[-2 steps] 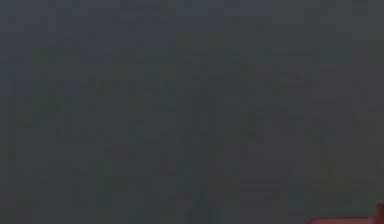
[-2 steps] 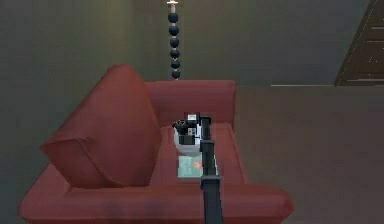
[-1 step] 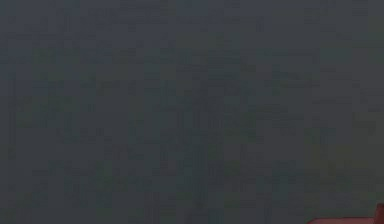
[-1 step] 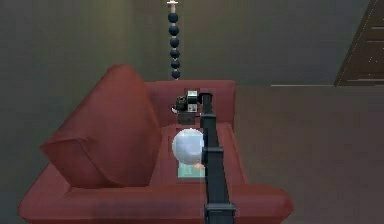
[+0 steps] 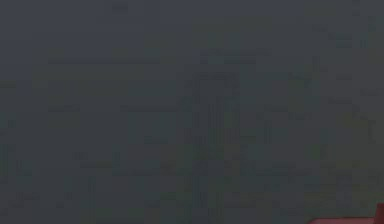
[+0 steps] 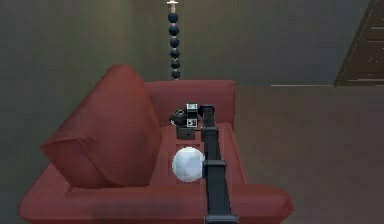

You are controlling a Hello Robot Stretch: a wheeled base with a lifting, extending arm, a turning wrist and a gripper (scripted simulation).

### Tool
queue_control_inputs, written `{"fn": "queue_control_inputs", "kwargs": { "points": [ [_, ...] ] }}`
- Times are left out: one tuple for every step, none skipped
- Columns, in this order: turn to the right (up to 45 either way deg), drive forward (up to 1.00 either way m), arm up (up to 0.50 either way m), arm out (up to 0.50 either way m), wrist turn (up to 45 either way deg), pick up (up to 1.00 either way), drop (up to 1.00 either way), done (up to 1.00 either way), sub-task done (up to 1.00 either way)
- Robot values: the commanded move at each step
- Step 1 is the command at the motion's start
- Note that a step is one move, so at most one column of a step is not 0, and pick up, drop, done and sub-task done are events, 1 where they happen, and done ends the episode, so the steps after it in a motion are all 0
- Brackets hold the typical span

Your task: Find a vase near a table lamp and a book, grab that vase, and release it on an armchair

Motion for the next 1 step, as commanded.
{"fn": "queue_control_inputs", "kwargs": {
  "points": [
    [0.0,0.00,0.00,0.00,0.0,0.00,0.00,1.00,0.00]
  ]
}}
